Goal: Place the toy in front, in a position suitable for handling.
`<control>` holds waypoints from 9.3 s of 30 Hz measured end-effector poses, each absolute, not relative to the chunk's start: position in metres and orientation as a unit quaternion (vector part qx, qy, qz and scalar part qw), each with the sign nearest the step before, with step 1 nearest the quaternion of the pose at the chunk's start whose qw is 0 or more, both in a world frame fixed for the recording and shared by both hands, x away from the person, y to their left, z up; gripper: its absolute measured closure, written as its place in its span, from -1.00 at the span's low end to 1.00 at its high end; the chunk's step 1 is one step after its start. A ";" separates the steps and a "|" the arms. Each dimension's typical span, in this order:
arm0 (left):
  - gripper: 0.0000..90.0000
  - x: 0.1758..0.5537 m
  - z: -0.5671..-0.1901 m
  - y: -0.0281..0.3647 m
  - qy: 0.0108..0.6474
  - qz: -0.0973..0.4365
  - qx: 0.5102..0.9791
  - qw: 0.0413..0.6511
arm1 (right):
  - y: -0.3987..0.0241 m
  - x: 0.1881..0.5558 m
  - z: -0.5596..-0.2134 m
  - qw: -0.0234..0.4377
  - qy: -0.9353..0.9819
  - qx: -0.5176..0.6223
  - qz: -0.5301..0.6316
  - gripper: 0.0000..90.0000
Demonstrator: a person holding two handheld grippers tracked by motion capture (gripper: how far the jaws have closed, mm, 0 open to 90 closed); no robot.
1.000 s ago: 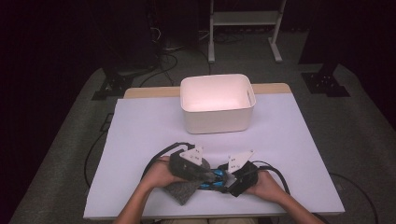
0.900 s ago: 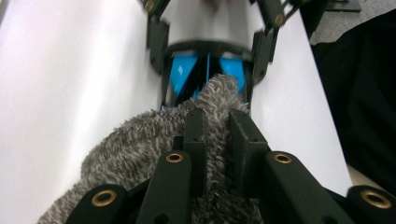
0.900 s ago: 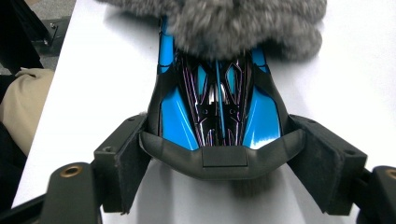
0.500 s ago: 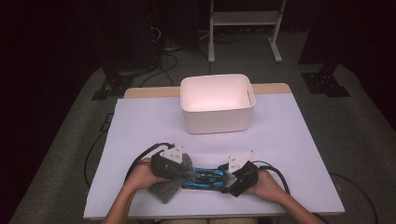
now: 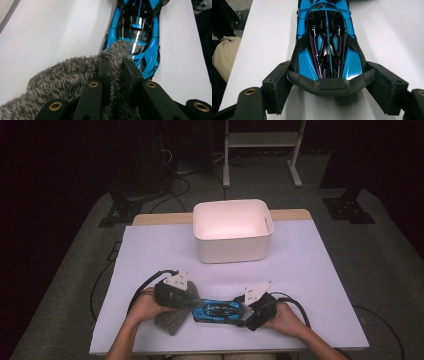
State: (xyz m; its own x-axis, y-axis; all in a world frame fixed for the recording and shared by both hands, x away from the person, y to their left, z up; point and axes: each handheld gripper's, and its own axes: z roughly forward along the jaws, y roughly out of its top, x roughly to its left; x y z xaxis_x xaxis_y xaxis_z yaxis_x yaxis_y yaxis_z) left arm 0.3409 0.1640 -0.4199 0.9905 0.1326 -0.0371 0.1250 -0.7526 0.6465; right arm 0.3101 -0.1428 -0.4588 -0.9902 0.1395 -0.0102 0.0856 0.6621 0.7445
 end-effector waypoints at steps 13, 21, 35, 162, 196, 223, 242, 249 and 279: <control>0.73 0.349 -0.413 0.130 0.039 -0.005 0.938 0.345 | -0.142 0.310 -0.459 0.033 0.910 0.061 0.408 -0.49; 0.73 0.353 -0.412 0.095 0.013 -0.021 0.937 0.349 | -0.142 0.310 -0.459 0.033 0.910 0.062 0.408 -0.49; 0.73 0.351 -0.411 0.048 -0.034 -0.035 0.941 0.335 | -0.142 0.310 -0.459 0.032 0.910 0.063 0.408 -0.49; 0.52 0.329 -0.399 0.127 0.048 -0.009 0.941 0.334 | -0.138 0.292 -0.439 0.059 0.887 0.077 0.452 -0.26; 0.65 0.312 -0.383 0.143 0.013 -0.053 0.918 0.394 | -0.120 0.300 -0.444 -0.085 0.893 0.050 0.440 0.18; 0.66 0.324 -0.375 0.139 0.020 -0.038 0.920 0.389 | -0.136 0.305 -0.439 -0.010 0.898 0.050 0.437 0.25; 0.66 0.321 -0.373 0.140 0.015 -0.030 0.925 0.378 | -0.157 0.299 -0.435 0.003 0.901 0.068 0.428 -0.03; 0.70 0.321 -0.374 0.130 0.002 -0.034 0.929 0.369 | -0.157 0.299 -0.436 0.005 0.902 0.058 0.429 0.23; 0.75 0.326 -0.374 0.021 -0.078 -0.052 0.943 0.318 | -0.153 0.299 -0.440 0.002 0.896 0.058 0.441 0.26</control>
